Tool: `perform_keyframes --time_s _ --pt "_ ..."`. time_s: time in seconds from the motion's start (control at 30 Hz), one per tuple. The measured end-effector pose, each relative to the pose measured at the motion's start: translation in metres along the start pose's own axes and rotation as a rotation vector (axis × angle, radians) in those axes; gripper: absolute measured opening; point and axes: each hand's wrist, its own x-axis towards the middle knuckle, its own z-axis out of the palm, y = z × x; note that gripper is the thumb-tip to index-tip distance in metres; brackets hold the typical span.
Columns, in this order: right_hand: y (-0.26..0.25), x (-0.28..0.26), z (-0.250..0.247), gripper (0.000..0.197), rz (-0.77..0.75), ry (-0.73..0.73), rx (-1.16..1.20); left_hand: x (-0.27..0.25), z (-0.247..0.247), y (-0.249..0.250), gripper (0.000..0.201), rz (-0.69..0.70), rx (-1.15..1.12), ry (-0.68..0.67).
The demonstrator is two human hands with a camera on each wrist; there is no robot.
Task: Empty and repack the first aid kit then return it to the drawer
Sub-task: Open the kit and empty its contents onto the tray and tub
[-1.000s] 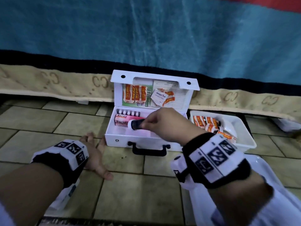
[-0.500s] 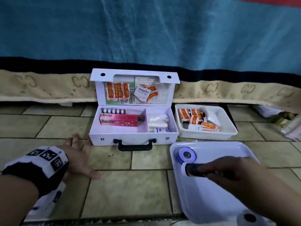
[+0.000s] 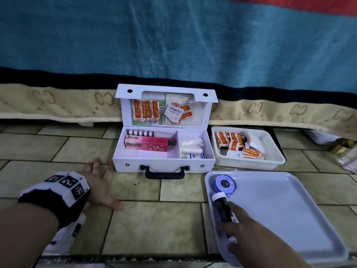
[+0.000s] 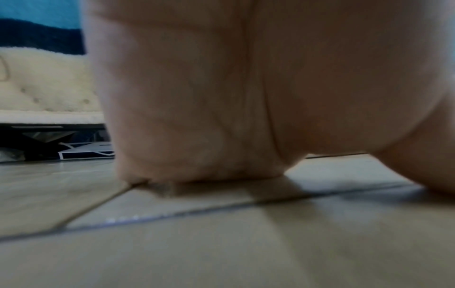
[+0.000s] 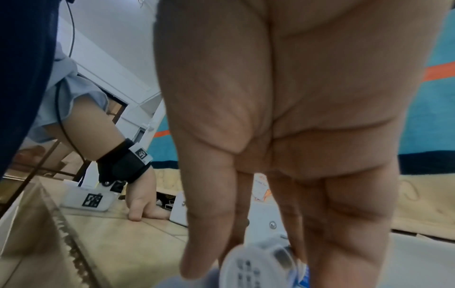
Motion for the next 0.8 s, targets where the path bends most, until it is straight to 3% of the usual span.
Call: perform_keyframes --time_s 0.13,0.23,0.4,0.57,0.63,0.7,0.8 --pt "-0.010 -0.002 -0.017 0.038 -0.002 0.078 -0.079 -0.003 0.000 -0.003 0.172 0.044 -0.027 -0.009" --pt "-0.032 -0.006 -0.056 0.028 -0.050 0.124 -0.037 -0.003 0.002 -0.003 0.161 0.037 -0.041 0.010" --pt "-0.069 0.043 -0.116 0.036 -0.171 0.269 -0.060 0.002 0.006 -0.002 0.139 0.000 -0.049 0.022" --pt "-0.093 0.130 -0.135 0.041 -0.231 0.132 -0.305 0.009 0.007 -0.005 0.139 0.005 -0.047 0.029" --pt "-0.097 0.155 -0.133 0.049 -0.223 0.060 -0.369 0.009 0.006 -0.006 0.150 0.026 -0.049 0.025" --pt "-0.099 0.173 -0.129 0.058 -0.180 0.003 -0.423 0.010 0.006 -0.007 0.162 0.037 -0.048 0.014" --pt "-0.096 0.186 -0.120 0.057 -0.159 0.019 -0.408 0.014 0.006 -0.008 0.158 0.029 -0.035 0.016"
